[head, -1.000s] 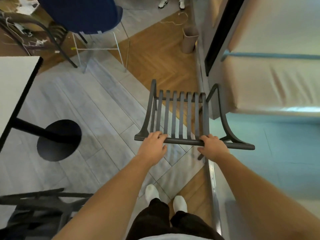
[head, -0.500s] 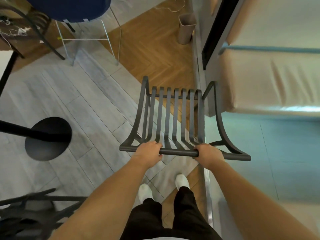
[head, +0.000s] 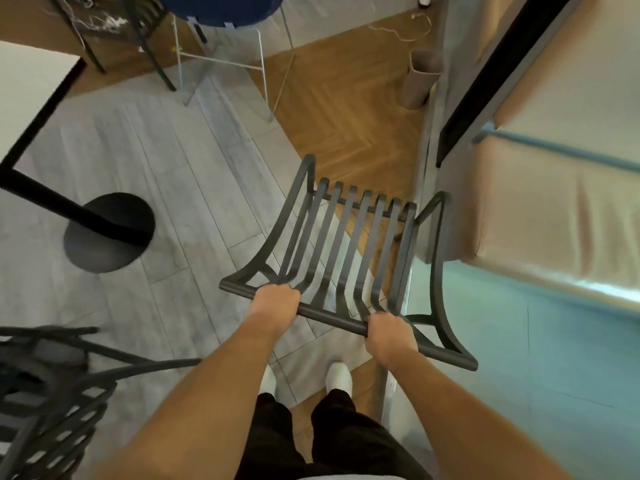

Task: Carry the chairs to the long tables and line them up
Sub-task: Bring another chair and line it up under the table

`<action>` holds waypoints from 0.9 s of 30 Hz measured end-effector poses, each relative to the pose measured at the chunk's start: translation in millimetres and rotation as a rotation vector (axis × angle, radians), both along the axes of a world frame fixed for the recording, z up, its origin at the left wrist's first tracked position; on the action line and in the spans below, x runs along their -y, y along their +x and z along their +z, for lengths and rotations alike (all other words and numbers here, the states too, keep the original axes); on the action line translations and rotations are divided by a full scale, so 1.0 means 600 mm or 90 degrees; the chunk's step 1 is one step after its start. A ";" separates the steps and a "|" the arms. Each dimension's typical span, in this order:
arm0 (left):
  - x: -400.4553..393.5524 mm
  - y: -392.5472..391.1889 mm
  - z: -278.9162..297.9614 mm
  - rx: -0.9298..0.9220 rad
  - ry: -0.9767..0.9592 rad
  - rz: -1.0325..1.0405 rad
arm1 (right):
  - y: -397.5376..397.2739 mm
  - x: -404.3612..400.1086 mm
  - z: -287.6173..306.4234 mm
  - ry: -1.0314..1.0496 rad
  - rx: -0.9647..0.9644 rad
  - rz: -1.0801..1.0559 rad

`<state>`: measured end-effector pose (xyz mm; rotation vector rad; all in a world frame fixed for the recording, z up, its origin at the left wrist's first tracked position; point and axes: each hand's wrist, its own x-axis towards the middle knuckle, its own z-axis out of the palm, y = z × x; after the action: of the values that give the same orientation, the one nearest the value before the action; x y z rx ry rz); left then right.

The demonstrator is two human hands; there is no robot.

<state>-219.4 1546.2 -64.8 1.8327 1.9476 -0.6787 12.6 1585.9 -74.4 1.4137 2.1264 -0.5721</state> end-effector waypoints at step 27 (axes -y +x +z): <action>0.196 -0.167 0.002 0.022 -0.005 0.323 | -0.282 -0.008 0.022 0.041 0.036 0.320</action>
<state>-319.3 1428.8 -63.3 1.2481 2.2498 -0.4814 -156.5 1590.8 -61.2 0.8560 2.3479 -0.2646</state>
